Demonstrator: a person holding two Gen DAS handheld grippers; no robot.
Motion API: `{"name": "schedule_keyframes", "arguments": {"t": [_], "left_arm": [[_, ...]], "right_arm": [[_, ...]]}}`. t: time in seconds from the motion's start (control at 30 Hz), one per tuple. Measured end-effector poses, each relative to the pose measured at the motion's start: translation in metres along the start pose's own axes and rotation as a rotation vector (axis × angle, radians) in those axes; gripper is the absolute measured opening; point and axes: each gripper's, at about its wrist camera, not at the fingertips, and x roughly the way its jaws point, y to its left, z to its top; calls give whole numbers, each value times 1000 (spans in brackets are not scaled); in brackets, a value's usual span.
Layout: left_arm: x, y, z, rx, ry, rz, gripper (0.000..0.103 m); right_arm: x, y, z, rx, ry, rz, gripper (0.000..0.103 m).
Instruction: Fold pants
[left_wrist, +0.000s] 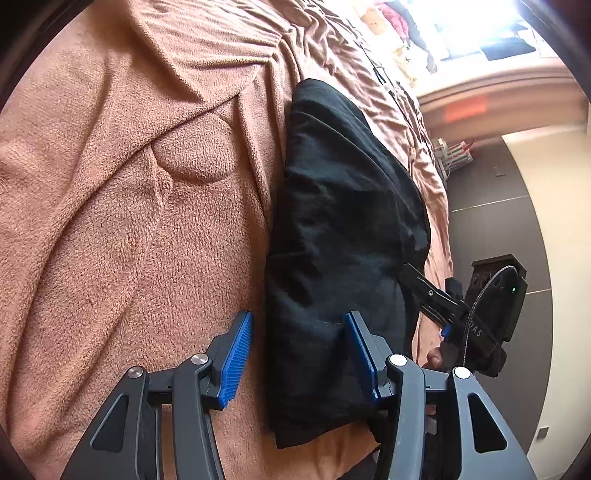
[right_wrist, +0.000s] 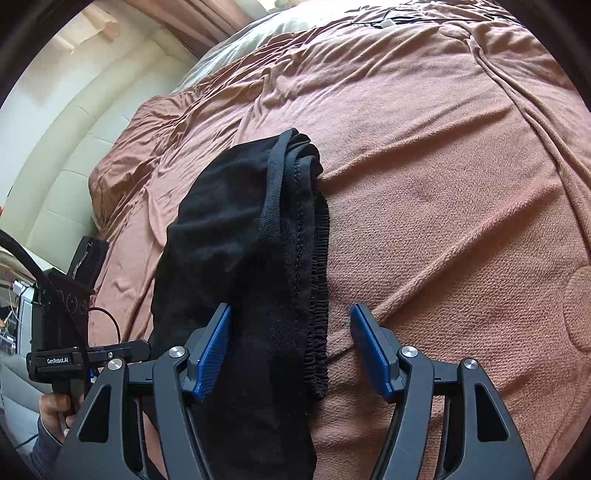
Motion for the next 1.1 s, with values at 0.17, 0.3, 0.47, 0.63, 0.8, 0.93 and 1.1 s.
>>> {"name": "schedule_keyframes", "arguments": {"t": [0.17, 0.3, 0.47, 0.63, 0.8, 0.93, 1.1], "left_arm": [[4, 1, -7, -7, 11, -47, 51], [6, 0, -9, -5, 16, -44, 30], [-5, 0, -7, -1, 4, -60, 13], [-18, 1, -6, 2, -1, -54, 12], [-30, 2, -2, 9, -2, -47, 11], [-38, 2, -4, 20, 4, -39, 11], [-46, 5, -8, 33, 15, -19, 11]], "right_arm": [[2, 4, -6, -7, 0, 21, 44], [1, 1, -9, 13, -5, 36, 41], [-2, 4, -12, 42, -3, 40, 38], [-3, 11, -18, 70, 12, 41, 36], [-4, 19, -26, 84, 27, 38, 36], [-5, 27, -34, 95, 33, 48, 35], [-3, 38, -46, 108, 40, 56, 35]]}}
